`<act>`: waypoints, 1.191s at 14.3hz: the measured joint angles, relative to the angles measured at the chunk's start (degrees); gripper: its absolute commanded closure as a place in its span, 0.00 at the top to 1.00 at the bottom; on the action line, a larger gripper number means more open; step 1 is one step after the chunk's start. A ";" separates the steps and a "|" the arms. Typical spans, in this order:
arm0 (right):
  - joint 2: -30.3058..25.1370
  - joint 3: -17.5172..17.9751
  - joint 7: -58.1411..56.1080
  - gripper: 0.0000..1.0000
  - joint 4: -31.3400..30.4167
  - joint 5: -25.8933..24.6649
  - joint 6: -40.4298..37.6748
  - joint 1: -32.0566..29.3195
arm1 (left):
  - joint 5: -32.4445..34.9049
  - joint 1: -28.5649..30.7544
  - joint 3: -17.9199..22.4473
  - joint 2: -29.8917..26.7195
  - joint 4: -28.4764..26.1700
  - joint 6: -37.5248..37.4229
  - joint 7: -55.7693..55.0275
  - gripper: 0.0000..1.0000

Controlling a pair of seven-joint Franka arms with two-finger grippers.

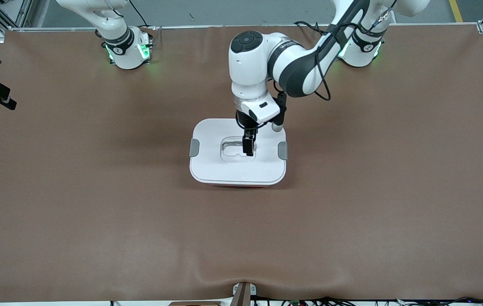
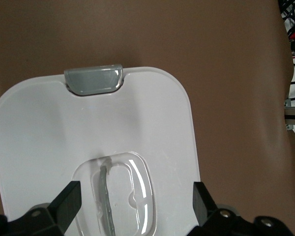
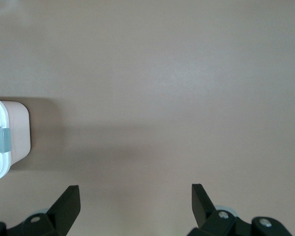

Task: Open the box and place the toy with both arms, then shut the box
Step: 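Open the left gripper and lift it off the lid handle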

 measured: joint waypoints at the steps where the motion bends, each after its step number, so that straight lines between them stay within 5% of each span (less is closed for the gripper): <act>1: 0.00 0.00 0.00 1.00 0.00 0.00 -0.01 0.00 | -0.26 0.44 0.01 -0.46 0.03 -0.55 1.35 1.00; 10: 0.00 0.00 0.00 1.00 0.00 0.00 -1.01 0.00 | -4.13 6.63 -0.37 -4.60 0.32 -6.39 16.34 1.00; 13: 0.00 0.01 0.00 1.00 0.00 0.00 -1.87 0.00 | -5.84 14.17 -4.98 -5.77 0.37 -8.49 23.04 1.00; 17: 0.00 0.08 0.00 1.00 0.04 0.00 -3.66 0.01 | -5.99 16.12 -6.14 -6.14 0.40 -11.57 28.49 1.00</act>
